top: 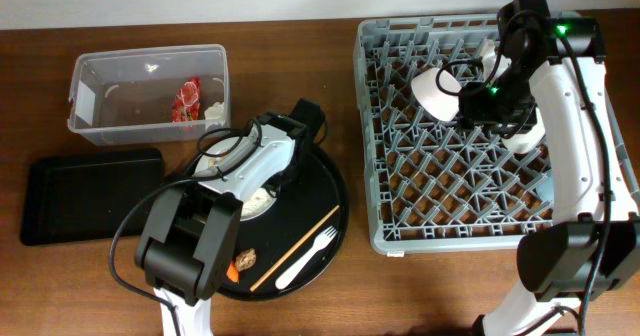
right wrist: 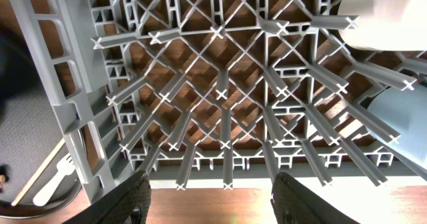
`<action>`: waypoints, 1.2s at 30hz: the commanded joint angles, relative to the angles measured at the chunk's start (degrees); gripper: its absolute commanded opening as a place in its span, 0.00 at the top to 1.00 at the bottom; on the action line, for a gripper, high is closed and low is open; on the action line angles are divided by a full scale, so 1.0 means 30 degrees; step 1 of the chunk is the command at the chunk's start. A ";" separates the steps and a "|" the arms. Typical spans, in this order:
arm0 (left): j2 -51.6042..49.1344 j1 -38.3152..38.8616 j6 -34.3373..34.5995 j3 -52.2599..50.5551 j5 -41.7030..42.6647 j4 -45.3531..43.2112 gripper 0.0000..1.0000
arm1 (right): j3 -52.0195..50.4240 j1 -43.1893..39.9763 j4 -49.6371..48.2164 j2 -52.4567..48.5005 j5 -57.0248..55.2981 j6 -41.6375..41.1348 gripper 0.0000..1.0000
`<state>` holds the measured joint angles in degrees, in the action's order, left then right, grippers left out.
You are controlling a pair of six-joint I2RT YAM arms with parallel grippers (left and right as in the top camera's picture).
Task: Sort waste into correct bins and load items into the dishwasher rack
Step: 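Lift the plate with left gripper and tilt it over the black tray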
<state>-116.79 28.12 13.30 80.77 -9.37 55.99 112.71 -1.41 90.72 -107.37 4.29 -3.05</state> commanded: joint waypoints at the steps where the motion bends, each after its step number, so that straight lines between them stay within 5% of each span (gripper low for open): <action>1: -0.0204 -0.0160 0.0044 -0.0029 -0.2521 0.1231 0.99 | -0.0015 0.0087 0.0058 -0.0044 -0.0095 -0.0153 0.38; 21: 0.0022 -0.0160 0.0408 0.2871 -0.3541 0.4736 0.99 | -0.0015 0.0087 0.0204 -0.0044 -0.0095 -0.0153 0.38; 36: 0.3257 -0.0262 0.1348 0.2878 -0.3461 0.6076 1.00 | -0.0015 0.0087 0.0350 -0.0044 -0.0102 -0.0146 0.38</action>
<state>-110.19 27.94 16.16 88.20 -17.87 73.34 112.71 -1.41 91.55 -107.37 4.29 -3.07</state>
